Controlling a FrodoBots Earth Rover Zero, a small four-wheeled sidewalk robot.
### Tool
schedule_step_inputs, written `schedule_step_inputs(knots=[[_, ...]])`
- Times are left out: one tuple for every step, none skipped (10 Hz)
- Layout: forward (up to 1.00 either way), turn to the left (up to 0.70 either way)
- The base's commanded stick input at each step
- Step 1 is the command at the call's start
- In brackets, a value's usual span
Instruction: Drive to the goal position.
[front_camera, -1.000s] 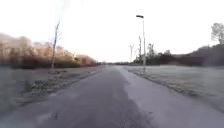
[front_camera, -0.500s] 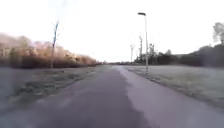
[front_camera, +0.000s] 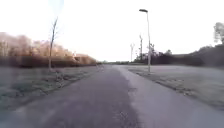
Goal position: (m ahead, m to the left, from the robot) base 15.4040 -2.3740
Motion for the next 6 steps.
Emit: schedule_step_inputs(knots=[[1.00,0.00],[1.00,0.00],[1.00,0.00],[1.00,0.00],[1.00,0.00],[1.00,0.00]])
